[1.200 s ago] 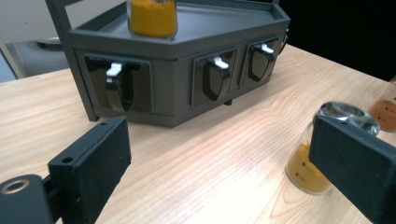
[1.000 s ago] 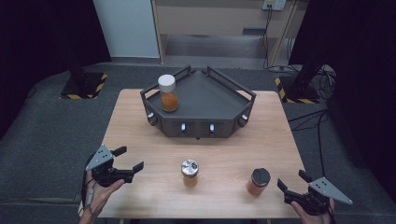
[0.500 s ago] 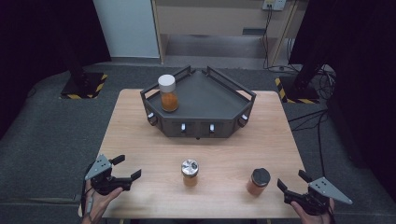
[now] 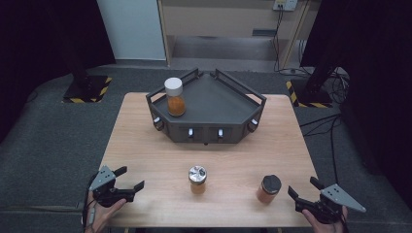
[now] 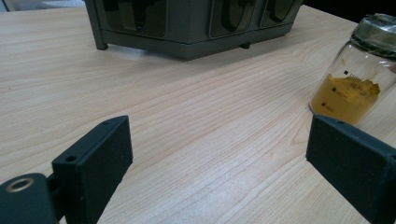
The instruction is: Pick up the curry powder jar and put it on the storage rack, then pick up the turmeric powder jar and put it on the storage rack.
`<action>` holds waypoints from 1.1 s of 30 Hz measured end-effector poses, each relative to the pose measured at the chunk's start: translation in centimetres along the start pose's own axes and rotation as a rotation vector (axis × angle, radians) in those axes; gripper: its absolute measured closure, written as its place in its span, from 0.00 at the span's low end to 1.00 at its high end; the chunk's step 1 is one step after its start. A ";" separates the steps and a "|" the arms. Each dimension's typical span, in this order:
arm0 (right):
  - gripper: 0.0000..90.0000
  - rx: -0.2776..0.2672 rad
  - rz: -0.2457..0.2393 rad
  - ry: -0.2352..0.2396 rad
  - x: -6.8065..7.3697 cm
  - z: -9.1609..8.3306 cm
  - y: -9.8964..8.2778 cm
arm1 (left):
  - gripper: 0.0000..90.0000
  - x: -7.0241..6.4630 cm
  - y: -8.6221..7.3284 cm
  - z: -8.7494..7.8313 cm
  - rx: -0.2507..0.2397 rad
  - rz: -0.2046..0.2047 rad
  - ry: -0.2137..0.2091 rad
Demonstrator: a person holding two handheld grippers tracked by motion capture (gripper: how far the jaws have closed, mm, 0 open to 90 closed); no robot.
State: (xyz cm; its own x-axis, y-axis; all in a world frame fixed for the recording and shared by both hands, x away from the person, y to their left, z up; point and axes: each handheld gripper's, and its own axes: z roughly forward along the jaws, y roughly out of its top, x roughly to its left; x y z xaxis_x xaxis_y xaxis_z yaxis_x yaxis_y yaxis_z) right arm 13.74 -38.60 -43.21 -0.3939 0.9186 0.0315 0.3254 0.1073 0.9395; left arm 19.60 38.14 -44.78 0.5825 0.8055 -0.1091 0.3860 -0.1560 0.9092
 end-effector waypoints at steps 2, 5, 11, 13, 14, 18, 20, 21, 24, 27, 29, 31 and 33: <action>0.11 -0.001 -0.004 0.001 0.0 0.0 0.0 | 0.07 0.0 0.0 0.0 0.002 0.003 -0.002; 0.11 0.000 -0.001 0.003 0.0 0.1 0.0 | 0.06 0.0 0.0 0.1 0.008 0.005 -0.006; 0.11 0.000 -0.005 0.003 0.0 0.1 0.0 | 0.06 0.1 -0.2 0.0 -0.003 -0.008 0.000; 0.11 0.003 -0.002 0.002 0.0 0.1 0.0 | 0.06 0.2 -0.2 0.0 -0.003 -0.014 0.003; 0.11 0.002 -0.002 0.002 0.0 0.1 0.0 | 0.06 0.2 -0.2 0.0 -0.003 -0.015 0.004; 0.11 0.002 -0.001 0.003 0.0 0.1 0.0 | 0.06 0.1 -0.2 0.0 -0.001 -0.011 0.006; 0.11 0.001 0.000 0.003 0.0 0.1 0.0 | 0.06 0.0 -0.1 0.0 0.001 -0.006 0.009; 0.11 0.001 0.000 0.004 0.0 0.1 0.0 | 0.06 0.0 -0.1 0.0 0.001 -0.006 0.009; 0.11 0.001 -0.001 0.005 0.0 0.1 0.0 | 0.06 0.2 -0.2 0.0 -0.001 -0.014 0.006; 0.11 0.001 -0.002 0.005 0.0 0.1 0.0 | 0.06 0.2 -0.2 -0.1 -0.005 -0.012 0.004; 0.11 0.001 -0.003 0.007 -0.1 0.1 0.0 | 0.07 0.1 -0.2 0.0 0.000 -0.009 0.000; 0.11 0.000 -0.004 0.005 0.0 0.0 0.0 | 0.07 0.1 -0.1 0.0 0.001 -0.001 0.001; 0.11 0.001 0.001 0.005 0.0 0.1 0.0 | 0.07 0.1 -0.1 0.0 0.000 -0.002 0.000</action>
State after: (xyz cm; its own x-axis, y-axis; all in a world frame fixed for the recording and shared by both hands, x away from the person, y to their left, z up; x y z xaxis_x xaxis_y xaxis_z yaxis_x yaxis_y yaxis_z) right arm 13.81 -38.61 -43.22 -0.3977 0.9169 0.0342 0.3269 0.1068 0.9390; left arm 19.65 38.24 -44.92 0.5813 0.8061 -0.1112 0.3874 -0.1540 0.9090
